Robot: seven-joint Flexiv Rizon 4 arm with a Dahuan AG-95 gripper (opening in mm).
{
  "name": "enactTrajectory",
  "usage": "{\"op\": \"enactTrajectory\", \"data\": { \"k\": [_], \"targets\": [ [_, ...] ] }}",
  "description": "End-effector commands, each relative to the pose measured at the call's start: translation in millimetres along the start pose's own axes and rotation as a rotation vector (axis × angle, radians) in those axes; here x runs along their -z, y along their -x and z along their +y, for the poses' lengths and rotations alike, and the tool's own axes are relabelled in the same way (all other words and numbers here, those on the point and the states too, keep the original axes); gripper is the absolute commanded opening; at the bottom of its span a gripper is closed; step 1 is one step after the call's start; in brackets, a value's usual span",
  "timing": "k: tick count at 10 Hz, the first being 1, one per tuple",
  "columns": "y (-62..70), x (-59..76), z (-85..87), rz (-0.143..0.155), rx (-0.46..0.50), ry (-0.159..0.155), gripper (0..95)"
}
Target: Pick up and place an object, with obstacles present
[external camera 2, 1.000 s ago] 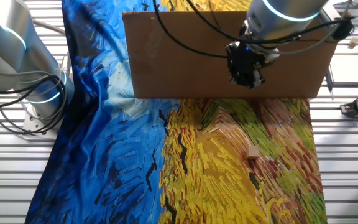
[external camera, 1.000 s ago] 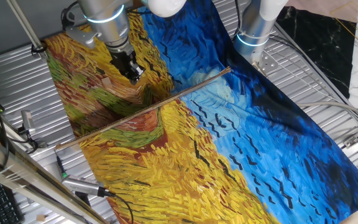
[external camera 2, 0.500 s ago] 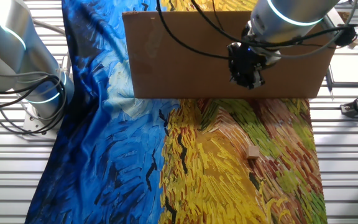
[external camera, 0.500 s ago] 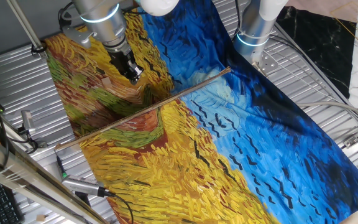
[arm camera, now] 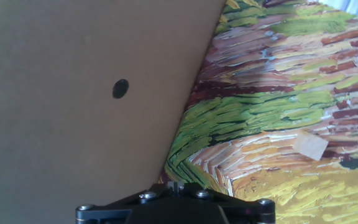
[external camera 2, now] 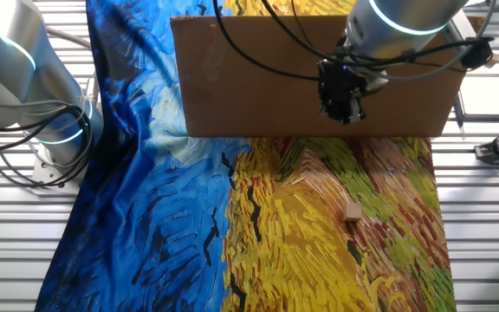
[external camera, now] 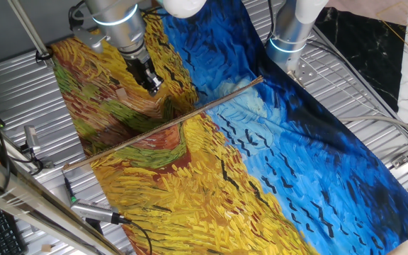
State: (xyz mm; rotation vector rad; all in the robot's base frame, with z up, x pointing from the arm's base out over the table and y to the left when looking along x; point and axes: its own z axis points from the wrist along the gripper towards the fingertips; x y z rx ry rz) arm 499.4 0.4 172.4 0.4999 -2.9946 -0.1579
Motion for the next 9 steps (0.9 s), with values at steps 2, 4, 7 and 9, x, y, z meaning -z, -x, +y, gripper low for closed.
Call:
{"op": "enactTrajectory", "data": {
  "k": [2, 4, 7, 9],
  "targets": [
    [0.3, -0.2, -0.2, -0.003, -0.019, -0.007, 0.0],
    [0.3, -0.2, -0.2, -0.003, -0.027, -0.005, 0.0],
    [-1.6, 1.2, -7.1, -0.003, -0.021, -0.002, 0.0],
    [-5.5, 2.9, -30.0, -0.002, 0.008, -0.001, 0.0]
  ]
}}
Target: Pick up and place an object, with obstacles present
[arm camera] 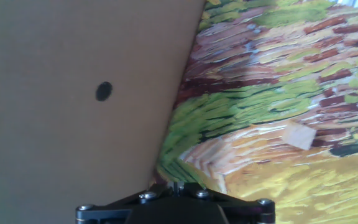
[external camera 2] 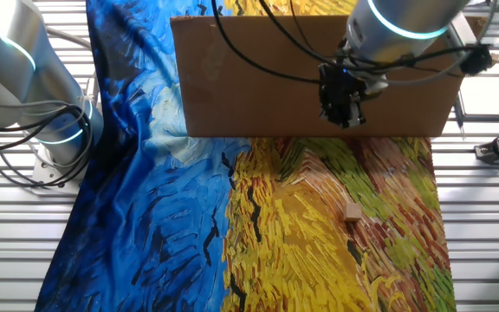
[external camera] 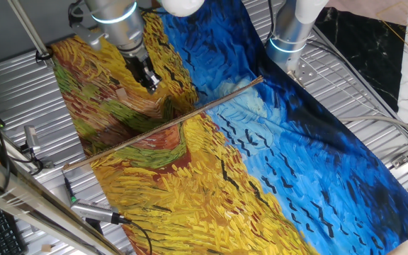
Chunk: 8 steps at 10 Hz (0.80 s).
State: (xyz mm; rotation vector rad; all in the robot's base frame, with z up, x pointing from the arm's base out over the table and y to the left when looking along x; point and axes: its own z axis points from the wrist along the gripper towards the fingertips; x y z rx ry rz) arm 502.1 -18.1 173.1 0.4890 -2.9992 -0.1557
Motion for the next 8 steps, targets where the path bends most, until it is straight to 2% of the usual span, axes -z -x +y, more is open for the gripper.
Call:
{"op": "enactTrajectory", "data": {
  "k": [1, 4, 5, 6, 7, 8],
  "targets": [
    [-2.1, -0.4, -24.6, 0.003, 0.026, 0.001, 0.0],
    [-4.9, 0.4, -60.9, 0.01, 0.066, -0.001, 0.0],
    [-5.1, 0.6, -62.4, 0.011, 0.068, -0.001, 0.0],
    [-6.2, 2.2, -75.8, 0.013, 0.089, 0.003, 0.0],
    [-8.1, 7.3, -88.6, 0.015, 0.115, 0.002, 0.0],
    [-11.0, 11.5, -93.3, 0.017, 0.124, -0.002, 0.0]
  ]
}}
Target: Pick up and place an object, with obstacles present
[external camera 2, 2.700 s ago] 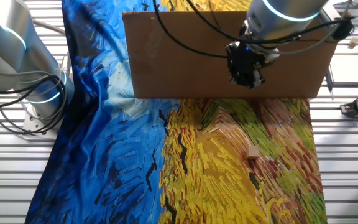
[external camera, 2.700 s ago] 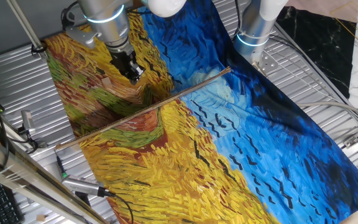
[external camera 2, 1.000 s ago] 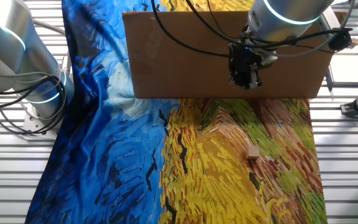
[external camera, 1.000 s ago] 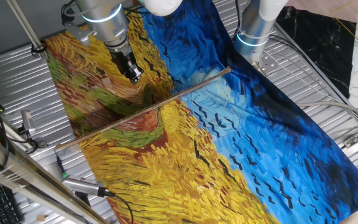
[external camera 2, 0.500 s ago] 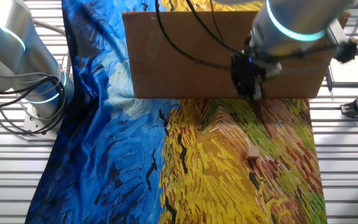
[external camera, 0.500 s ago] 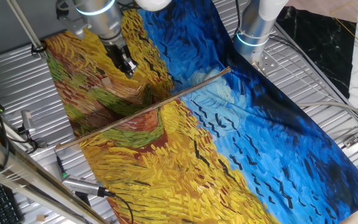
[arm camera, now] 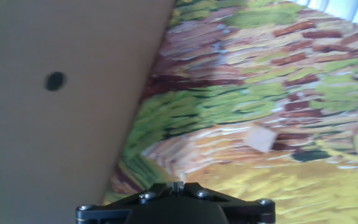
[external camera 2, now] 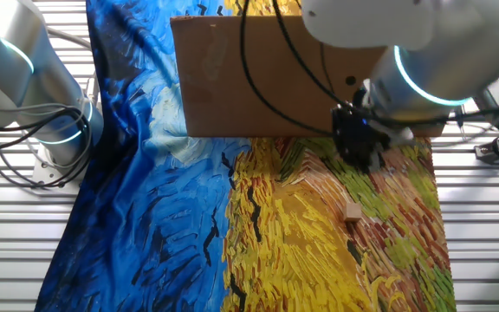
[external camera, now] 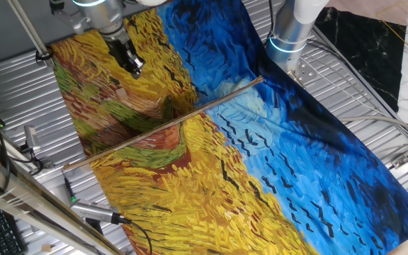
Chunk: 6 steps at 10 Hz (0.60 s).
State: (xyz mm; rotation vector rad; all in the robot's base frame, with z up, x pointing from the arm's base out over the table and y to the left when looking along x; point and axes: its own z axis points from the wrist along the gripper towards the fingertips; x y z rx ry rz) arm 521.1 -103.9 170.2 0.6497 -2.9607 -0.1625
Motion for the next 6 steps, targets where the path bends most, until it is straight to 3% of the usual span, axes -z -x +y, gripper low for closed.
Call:
{"op": "enactTrajectory", "data": {
  "k": [1, 4, 6],
  "targets": [
    [-4.1, 5.9, -6.8, 0.004, 0.021, -0.004, 0.0],
    [-3.2, 5.3, -6.0, -0.012, 0.05, 0.006, 0.0],
    [-3.2, 5.3, -6.0, -0.012, -0.012, -0.001, 0.0]
  ]
}}
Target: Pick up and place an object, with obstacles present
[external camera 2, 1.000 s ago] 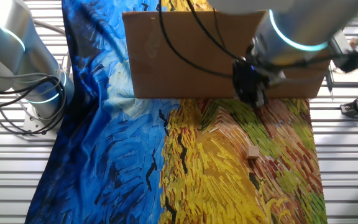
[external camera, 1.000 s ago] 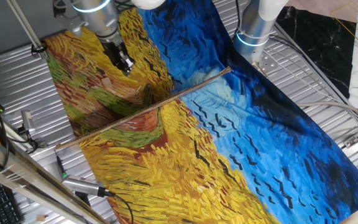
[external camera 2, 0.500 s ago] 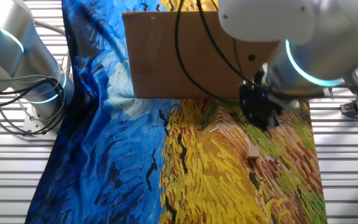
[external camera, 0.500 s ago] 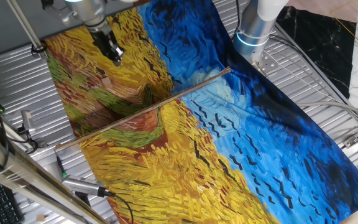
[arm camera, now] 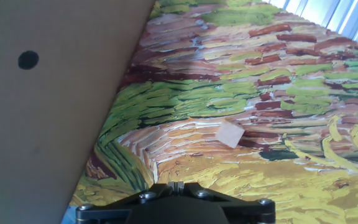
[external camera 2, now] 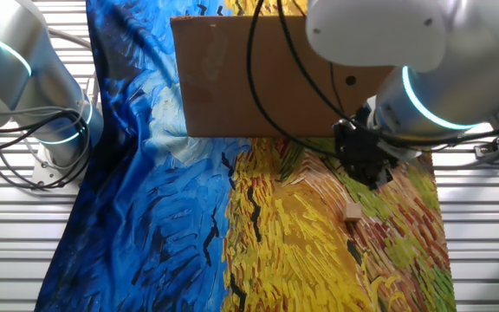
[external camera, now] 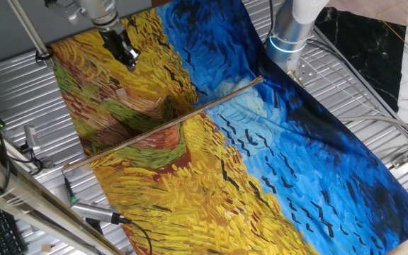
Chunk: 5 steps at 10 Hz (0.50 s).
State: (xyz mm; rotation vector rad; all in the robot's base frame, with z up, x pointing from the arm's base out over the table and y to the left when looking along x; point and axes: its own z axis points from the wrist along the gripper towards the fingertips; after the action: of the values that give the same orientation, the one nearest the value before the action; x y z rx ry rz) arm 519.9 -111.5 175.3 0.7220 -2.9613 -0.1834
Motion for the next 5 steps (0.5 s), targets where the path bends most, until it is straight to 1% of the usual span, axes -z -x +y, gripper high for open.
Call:
{"op": "enactTrajectory", "data": {
  "k": [1, 3, 5],
  "targets": [
    [1.4, -0.3, -0.3, 0.011, -0.094, -0.023, 0.0],
    [1.4, -0.3, -0.3, 0.008, -0.123, -0.032, 0.0],
    [1.4, -0.3, -0.3, -0.005, -0.118, -0.032, 0.0]
  ]
}}
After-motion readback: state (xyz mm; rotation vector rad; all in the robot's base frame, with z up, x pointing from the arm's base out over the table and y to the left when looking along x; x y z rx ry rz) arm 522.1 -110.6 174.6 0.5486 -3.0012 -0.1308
